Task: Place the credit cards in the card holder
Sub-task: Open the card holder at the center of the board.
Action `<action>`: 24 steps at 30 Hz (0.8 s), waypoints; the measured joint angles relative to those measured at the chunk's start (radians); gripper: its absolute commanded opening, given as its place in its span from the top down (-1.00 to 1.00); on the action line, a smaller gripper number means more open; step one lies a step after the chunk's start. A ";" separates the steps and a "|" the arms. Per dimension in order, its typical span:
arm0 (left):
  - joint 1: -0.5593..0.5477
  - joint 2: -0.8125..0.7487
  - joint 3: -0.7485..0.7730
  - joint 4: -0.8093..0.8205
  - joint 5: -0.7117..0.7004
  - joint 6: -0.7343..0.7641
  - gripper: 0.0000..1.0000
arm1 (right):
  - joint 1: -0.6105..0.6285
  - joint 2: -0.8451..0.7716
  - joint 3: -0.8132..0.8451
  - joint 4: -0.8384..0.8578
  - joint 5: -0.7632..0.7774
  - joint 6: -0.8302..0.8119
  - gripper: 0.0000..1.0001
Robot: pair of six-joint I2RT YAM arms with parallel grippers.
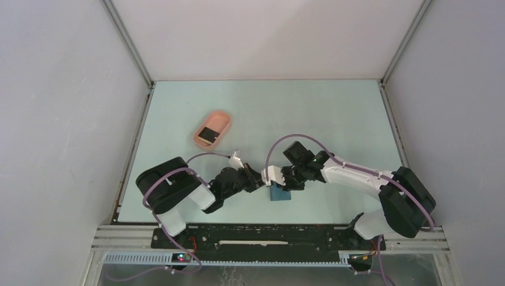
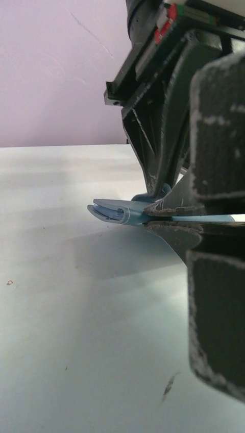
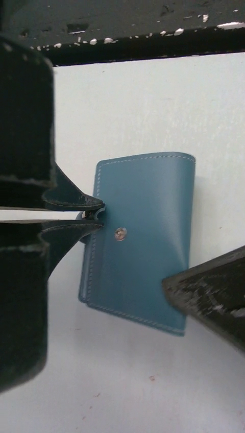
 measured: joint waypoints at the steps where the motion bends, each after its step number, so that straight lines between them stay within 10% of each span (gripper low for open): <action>1: 0.000 0.007 -0.001 0.010 0.000 0.000 1.00 | -0.014 -0.008 0.000 -0.010 -0.009 -0.006 0.99; 9: 0.017 -0.005 -0.005 -0.005 -0.015 0.036 0.03 | -0.171 -0.110 0.000 -0.051 -0.104 -0.013 1.00; 24: 0.001 -0.357 -0.003 -0.344 0.002 0.248 -0.49 | -0.262 -0.143 0.025 -0.090 -0.355 0.093 1.00</action>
